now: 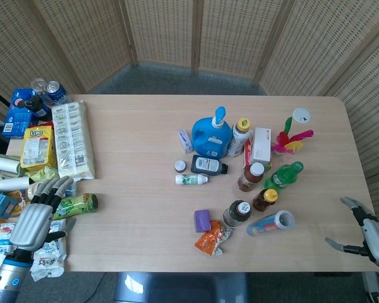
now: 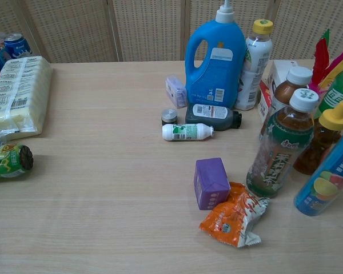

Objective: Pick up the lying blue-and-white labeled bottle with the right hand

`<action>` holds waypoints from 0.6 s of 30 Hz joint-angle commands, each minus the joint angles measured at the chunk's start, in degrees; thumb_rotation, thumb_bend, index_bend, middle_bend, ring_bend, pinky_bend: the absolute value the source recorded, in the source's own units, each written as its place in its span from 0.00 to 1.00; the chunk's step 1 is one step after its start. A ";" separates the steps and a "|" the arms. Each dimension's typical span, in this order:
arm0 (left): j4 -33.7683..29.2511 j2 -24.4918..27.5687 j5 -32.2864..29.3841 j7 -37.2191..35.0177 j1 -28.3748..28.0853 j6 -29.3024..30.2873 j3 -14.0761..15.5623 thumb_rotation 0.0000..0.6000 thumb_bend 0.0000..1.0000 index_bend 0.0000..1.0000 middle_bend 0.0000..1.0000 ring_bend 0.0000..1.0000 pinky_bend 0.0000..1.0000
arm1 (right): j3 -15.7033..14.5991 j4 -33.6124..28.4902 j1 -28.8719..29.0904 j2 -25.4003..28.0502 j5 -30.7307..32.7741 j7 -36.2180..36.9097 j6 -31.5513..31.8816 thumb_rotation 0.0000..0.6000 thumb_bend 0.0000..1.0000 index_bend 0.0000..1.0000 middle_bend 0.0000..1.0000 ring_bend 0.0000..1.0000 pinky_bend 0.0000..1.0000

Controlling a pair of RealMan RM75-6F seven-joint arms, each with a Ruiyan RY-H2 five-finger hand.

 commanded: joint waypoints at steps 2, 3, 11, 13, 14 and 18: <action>0.20 0.24 -0.03 -0.39 0.27 0.42 0.10 1.00 0.38 0.00 0.00 0.00 0.00 | -0.16 -0.87 1.19 -0.59 -0.92 -0.90 -0.79 0.79 0.15 0.00 0.00 0.00 0.00; 0.26 0.33 -0.01 -0.50 0.36 0.56 0.14 1.00 0.38 0.00 0.00 0.00 0.00 | -0.13 -1.13 1.45 -0.72 -1.09 -1.14 -0.87 0.79 0.15 0.00 0.00 0.00 0.00; 0.87 1.01 0.13 -1.77 1.36 1.87 0.63 1.00 0.38 0.00 0.00 0.00 0.00 | 0.09 -3.42 3.92 -1.70 -2.13 -2.95 -2.17 0.79 0.15 0.00 0.00 0.00 0.00; 1.04 1.16 0.20 -2.11 1.61 2.18 0.75 1.00 0.38 0.00 0.00 0.00 0.00 | -0.02 -4.00 4.42 -1.87 -2.42 -3.43 -2.47 0.78 0.15 0.00 0.00 0.00 0.00; 1.12 1.21 0.22 -2.25 1.71 2.31 0.78 1.00 0.38 0.00 0.00 0.00 0.00 | -0.12 -4.28 4.60 -1.94 -2.55 -3.59 -2.62 0.79 0.15 0.00 0.00 0.00 0.00; 1.49 1.30 0.28 -2.84 1.98 2.55 0.93 1.00 0.38 0.00 0.00 0.00 0.00 | -0.70 -5.35 5.14 -2.26 -2.91 -4.26 -3.18 0.79 0.15 0.00 0.00 0.00 0.00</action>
